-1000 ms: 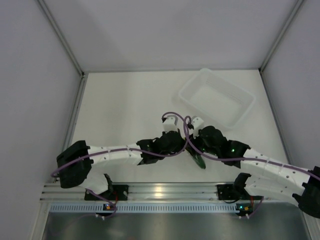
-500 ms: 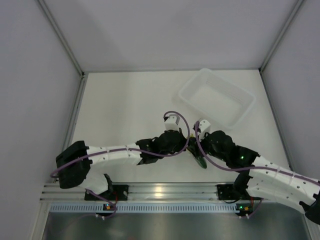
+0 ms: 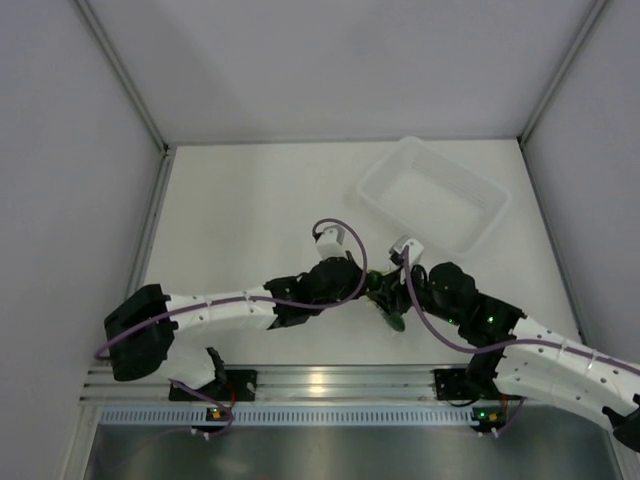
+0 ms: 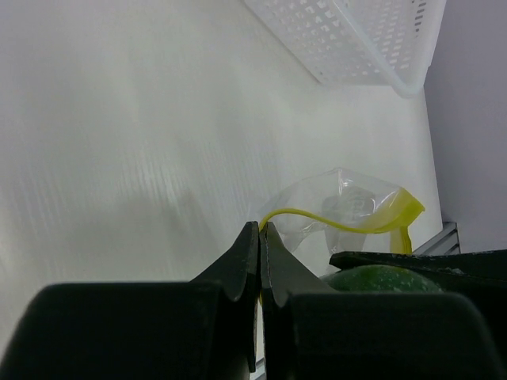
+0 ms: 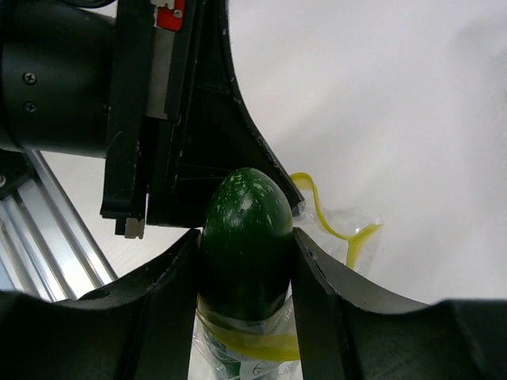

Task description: Open the zip-top bag and remove the fake food

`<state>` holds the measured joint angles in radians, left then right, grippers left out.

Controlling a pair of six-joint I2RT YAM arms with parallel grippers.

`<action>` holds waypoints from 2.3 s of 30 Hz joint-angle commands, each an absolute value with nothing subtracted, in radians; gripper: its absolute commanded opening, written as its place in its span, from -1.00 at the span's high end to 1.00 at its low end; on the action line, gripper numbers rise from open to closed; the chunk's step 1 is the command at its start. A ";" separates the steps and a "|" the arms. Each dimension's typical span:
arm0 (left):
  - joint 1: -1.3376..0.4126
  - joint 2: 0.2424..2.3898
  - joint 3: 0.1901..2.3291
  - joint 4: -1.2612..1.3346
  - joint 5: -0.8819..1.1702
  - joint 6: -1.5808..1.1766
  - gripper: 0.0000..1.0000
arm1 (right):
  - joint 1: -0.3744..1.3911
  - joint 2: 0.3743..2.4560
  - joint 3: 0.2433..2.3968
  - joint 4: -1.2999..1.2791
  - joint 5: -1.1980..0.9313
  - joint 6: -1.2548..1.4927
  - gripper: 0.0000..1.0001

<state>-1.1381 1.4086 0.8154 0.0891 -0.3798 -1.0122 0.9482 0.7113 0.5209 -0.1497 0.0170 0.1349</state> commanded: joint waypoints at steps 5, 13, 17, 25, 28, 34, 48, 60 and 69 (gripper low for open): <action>-1.173 1.394 0.834 0.192 -0.342 -0.954 1.00 | 0.979 0.706 0.529 0.165 0.162 0.213 0.98; -1.197 1.390 0.818 0.199 -0.328 -0.934 1.00 | 0.979 0.755 0.529 0.331 0.296 0.187 1.00; -1.193 1.373 0.807 0.149 -0.428 -0.942 1.00 | 0.980 0.764 0.545 0.400 0.399 0.192 1.00; -1.126 1.359 0.845 -0.066 -0.512 -0.953 1.00 | 0.954 0.795 0.716 0.344 0.561 0.179 1.00; -1.063 1.345 0.856 -0.150 -0.500 -0.934 1.00 | 0.896 0.851 0.830 0.153 0.578 0.198 1.00; -0.927 1.258 0.877 -0.299 -0.532 -0.868 1.00 | 0.648 1.043 1.075 -0.219 0.529 0.226 0.96; -0.836 1.189 1.005 -0.511 -0.543 -0.700 1.00 | 0.292 1.602 1.420 -0.394 0.413 0.068 0.88; -0.761 1.190 1.064 -0.613 -0.479 -0.598 1.00 | 0.216 1.988 1.650 -0.436 0.342 0.017 0.56; -0.618 1.239 1.163 -0.736 -0.483 -0.535 1.00 | 0.207 2.006 1.641 -0.433 0.307 0.069 -0.08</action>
<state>-0.6418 1.2114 1.0889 -0.6670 -0.4694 -0.5892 0.2222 2.0552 1.6249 -0.4446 0.3264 0.0475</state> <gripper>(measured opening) 0.021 0.524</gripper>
